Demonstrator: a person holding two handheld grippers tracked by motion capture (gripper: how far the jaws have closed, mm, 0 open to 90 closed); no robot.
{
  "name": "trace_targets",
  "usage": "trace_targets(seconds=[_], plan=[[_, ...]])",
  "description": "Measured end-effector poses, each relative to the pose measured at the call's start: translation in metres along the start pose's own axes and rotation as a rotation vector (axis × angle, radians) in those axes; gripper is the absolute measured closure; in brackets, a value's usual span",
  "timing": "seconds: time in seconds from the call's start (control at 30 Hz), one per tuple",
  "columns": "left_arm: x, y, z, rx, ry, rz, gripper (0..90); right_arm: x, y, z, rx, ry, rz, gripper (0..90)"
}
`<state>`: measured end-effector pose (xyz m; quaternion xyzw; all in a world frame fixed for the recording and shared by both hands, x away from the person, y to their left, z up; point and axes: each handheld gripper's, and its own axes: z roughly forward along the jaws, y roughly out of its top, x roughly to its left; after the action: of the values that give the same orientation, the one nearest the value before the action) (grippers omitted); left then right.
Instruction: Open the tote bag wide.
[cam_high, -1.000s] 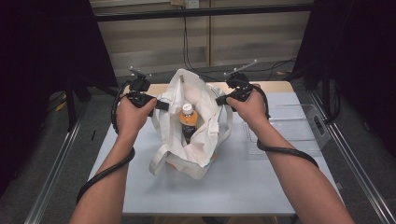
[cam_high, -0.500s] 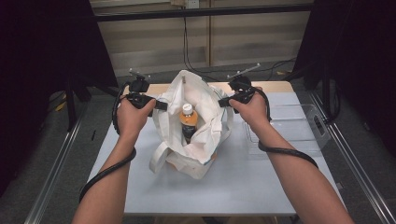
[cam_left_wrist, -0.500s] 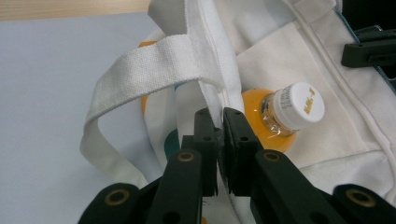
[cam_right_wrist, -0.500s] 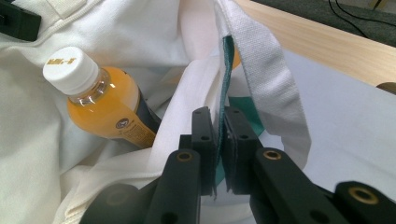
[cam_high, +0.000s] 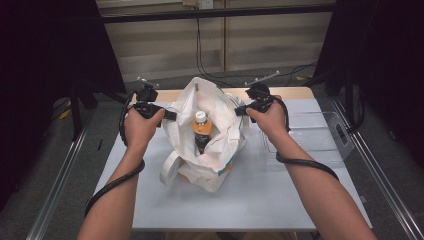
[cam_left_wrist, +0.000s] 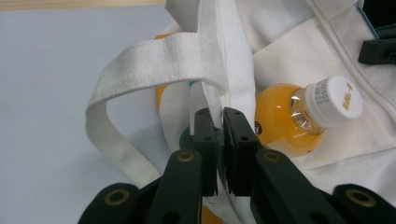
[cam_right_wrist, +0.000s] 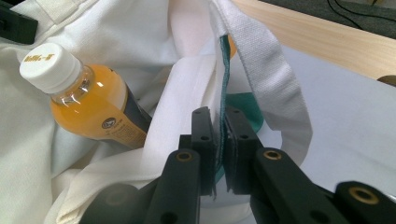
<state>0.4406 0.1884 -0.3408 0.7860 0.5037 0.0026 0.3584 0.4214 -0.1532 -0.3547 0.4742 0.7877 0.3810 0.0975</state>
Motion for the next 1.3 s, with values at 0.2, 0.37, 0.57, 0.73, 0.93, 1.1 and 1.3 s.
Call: trace_targets(seconds=[0.2, 0.37, 0.57, 0.73, 0.93, 1.1, 1.3], plan=[[0.001, -0.001, 0.002, -0.001, 0.005, -0.003, 84.6, -0.001, -0.001, 0.002, 0.007, -0.006, 0.001, 84.2], [0.004, -0.003, 0.004, 0.0, 0.007, -0.007, 84.6, -0.002, -0.004, 0.004, 0.015, -0.014, 0.004, 83.7], [0.011, -0.007, 0.006, 0.008, 0.003, -0.014, 84.6, -0.005, -0.007, 0.008, 0.019, -0.012, 0.017, 83.5], [0.016, -0.011, 0.009, 0.006, 0.004, -0.027, 84.6, -0.008, -0.009, 0.01, 0.021, -0.005, 0.03, 83.3], [0.017, -0.012, 0.01, 0.007, 0.001, -0.025, 84.6, -0.009, -0.011, 0.01, 0.019, -0.005, 0.031, 83.2], [0.018, -0.011, 0.01, 0.013, 0.005, -0.018, 84.6, -0.01, -0.012, 0.011, 0.01, -0.005, 0.031, 83.3], [0.02, -0.012, 0.011, 0.018, 0.012, -0.016, 84.7, -0.012, -0.015, 0.01, 0.011, -0.006, 0.052, 83.2]])
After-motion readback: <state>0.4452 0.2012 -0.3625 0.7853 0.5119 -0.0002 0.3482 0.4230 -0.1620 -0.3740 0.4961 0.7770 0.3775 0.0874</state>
